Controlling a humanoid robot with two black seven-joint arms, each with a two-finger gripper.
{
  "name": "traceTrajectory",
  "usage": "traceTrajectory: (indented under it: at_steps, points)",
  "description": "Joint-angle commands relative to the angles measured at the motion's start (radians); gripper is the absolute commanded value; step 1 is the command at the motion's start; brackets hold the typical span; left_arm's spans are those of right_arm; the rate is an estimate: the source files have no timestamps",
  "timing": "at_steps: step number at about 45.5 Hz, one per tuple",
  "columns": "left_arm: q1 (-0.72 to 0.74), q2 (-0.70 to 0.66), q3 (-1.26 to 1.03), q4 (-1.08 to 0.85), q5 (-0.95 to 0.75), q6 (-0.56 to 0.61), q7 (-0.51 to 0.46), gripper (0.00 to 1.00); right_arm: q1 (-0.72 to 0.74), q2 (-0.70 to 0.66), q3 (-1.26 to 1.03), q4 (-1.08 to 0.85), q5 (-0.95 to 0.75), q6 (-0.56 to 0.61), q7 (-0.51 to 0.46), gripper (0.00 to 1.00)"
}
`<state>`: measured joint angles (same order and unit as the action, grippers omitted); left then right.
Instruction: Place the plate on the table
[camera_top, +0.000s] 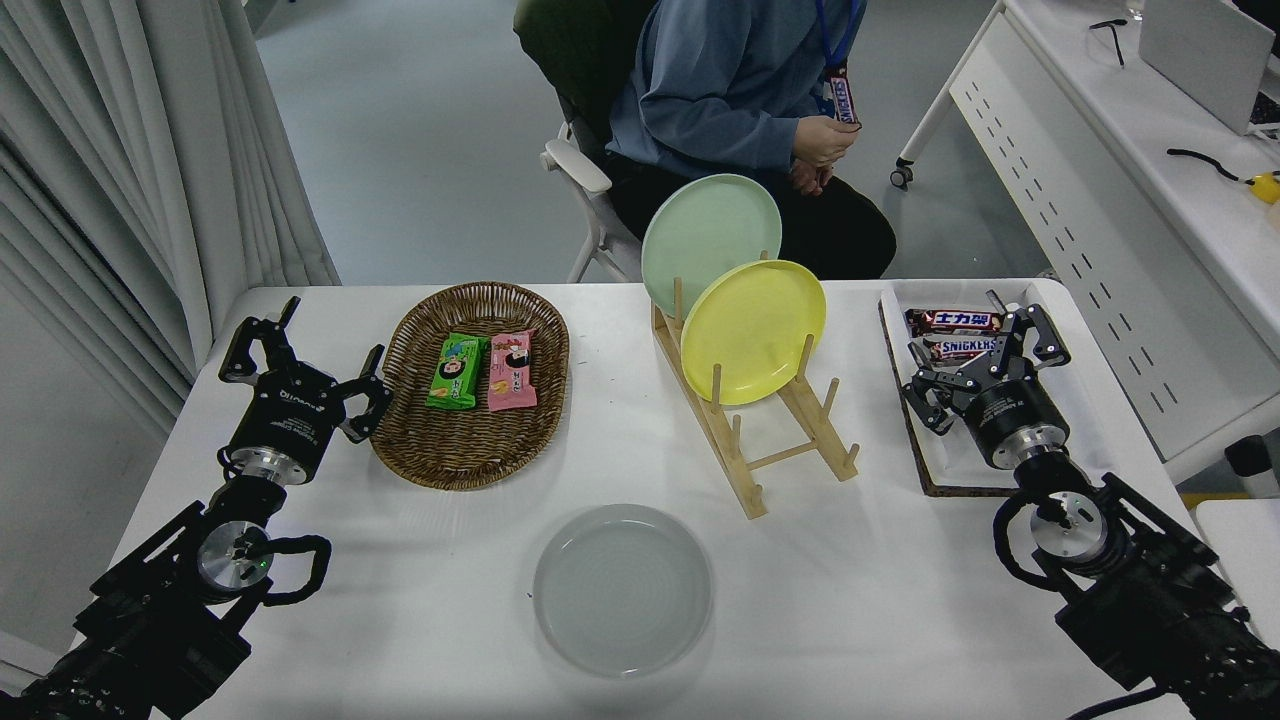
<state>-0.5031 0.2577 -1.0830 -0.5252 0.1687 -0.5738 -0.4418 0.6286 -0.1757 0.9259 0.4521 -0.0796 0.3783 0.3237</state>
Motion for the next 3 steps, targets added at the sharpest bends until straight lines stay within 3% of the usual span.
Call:
traceTrajectory:
  at_steps: [1, 3]
  points:
    - [0.000, 0.000, 0.000, 0.001, 0.000, 0.000, 0.000, 1.00, 0.003, 0.001, -0.030, 0.000, 0.004, 0.001, 0.001, 1.00]
    - [0.000, 0.000, 0.000, 0.001, 0.000, 0.000, 0.000, 1.00, 0.006, 0.001, -0.027, 0.000, 0.004, -0.001, 0.000, 1.00]
